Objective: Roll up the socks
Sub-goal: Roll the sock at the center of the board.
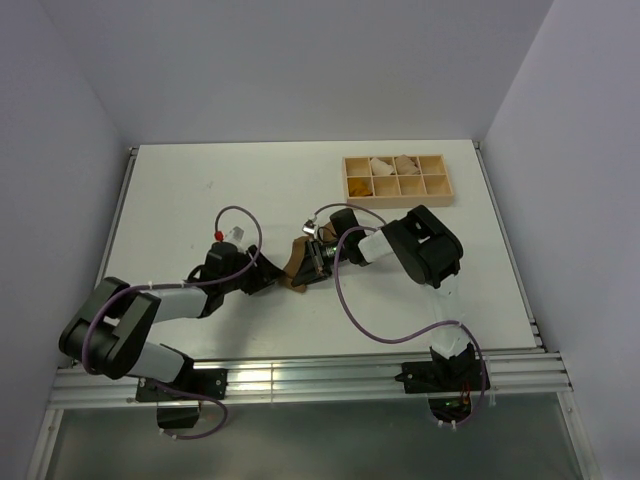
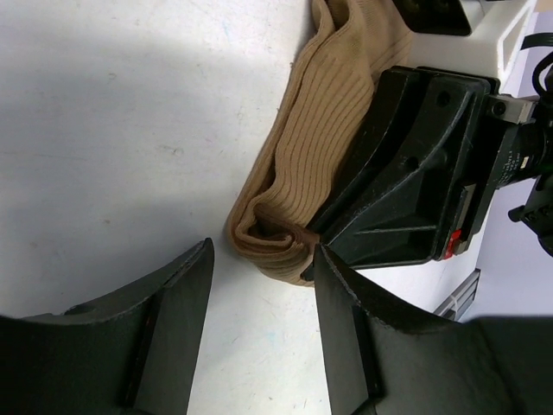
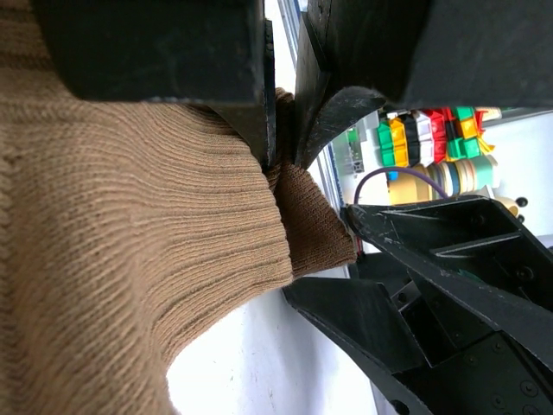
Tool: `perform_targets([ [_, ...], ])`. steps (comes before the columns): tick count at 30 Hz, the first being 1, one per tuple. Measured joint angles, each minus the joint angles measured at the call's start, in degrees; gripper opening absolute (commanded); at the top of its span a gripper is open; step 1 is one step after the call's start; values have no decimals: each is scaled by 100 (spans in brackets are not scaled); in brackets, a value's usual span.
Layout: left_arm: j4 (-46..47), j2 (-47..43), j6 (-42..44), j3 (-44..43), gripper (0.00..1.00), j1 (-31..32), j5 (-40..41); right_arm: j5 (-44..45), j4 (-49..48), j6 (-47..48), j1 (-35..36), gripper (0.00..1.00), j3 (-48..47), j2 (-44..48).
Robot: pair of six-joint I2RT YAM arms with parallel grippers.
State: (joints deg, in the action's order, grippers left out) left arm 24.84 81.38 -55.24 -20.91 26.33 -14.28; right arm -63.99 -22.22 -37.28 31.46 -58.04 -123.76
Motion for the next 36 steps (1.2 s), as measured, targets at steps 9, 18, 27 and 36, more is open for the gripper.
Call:
perform_targets([
  [9, 498, 420, -37, -35, 41, 26, -94, -17, -7, -39, -9, 0, -2, -13],
  [18, 584, 636, -118, -85, 3, 39, -87, 0, 63, -33, -13, 4, -7, -9],
  [27, -170, 688, 9, -551, 0, 131, -50, 1231, 1513, 1032, -2, 51, 37, 1038],
  [36, -1550, 688, 402, -1274, 0, 168, 151, 4365, 2570, 2761, 800, 57, 313, 3230],
])
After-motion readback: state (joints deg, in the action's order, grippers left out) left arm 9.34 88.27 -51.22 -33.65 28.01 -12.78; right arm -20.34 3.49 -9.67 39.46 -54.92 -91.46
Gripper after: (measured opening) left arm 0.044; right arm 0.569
